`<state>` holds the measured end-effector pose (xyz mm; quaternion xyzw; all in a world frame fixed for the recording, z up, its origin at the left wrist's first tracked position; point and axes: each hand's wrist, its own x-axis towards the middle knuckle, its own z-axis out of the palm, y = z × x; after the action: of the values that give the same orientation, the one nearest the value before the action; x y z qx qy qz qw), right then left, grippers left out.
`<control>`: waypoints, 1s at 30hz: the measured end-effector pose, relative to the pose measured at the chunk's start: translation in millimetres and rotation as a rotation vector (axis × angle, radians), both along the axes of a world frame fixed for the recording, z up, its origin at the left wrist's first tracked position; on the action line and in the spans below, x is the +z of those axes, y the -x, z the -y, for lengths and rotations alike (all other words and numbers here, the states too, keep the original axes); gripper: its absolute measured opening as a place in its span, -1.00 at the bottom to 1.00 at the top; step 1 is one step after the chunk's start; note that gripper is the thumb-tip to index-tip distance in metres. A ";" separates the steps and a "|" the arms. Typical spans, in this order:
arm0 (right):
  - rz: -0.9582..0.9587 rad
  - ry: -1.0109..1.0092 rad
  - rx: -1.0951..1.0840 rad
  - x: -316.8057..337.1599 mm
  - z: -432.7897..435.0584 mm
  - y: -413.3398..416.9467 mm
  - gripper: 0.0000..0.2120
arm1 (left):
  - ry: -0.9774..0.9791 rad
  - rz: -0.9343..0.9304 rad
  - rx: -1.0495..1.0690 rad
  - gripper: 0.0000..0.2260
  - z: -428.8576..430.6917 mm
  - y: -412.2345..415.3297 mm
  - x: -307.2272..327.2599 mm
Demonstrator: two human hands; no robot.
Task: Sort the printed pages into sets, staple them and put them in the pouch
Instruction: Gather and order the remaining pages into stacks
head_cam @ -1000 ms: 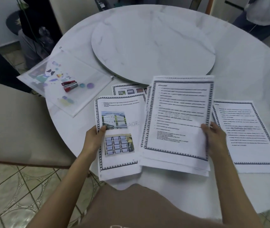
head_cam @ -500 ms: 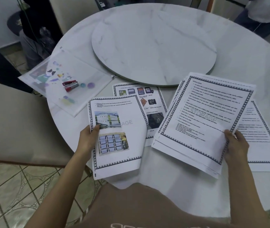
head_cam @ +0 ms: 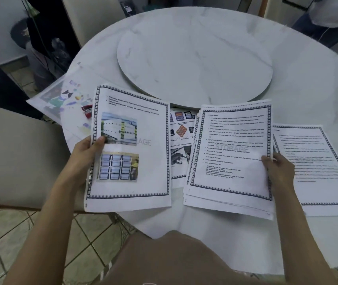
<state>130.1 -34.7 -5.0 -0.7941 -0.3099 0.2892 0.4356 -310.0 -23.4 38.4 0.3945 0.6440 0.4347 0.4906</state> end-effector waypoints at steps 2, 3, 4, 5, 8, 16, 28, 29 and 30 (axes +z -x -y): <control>0.044 0.025 -0.011 7.2 0.8 6.2 -0.59 | 0.012 -0.054 0.035 -0.84 -9.7 8.2 -2.2; 0.066 0.031 -0.016 8.7 1.9 6.9 -0.62 | 0.019 -0.087 0.056 -0.80 -14.3 11.8 -4.6; 0.074 0.037 -0.025 10.0 3.8 7.2 -0.63 | 0.026 -0.116 0.073 -0.76 -18.0 15.4 -7.8; 0.077 0.040 -0.030 10.2 5.7 7.6 -0.63 | 0.028 -0.131 0.087 -0.73 -20.5 18.5 -10.5; 0.075 0.073 -0.060 7.1 11.7 8.1 -0.59 | 0.004 -0.155 0.118 -0.72 -23.9 23.0 -17.4; 0.088 0.140 -0.137 3.6 19.6 21.2 -0.52 | 0.050 -0.266 0.111 -0.72 -31.1 35.5 -38.4; 0.168 0.150 -0.145 4.6 20.7 48.5 -0.61 | 0.118 -0.358 0.090 -0.73 -33.5 41.5 -60.9; 0.172 0.153 -0.141 5.1 20.9 50.1 -0.65 | 0.118 -0.360 0.088 -0.73 -33.6 41.6 -62.0; 0.170 0.158 -0.145 5.8 21.1 51.6 -0.69 | 0.117 -0.363 0.086 -0.73 -33.6 41.7 -62.3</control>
<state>78.5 -55.8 0.8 -0.8679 -0.2640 0.2121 0.3634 -351.7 10.2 -23.9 0.4092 0.7625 0.3387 0.3694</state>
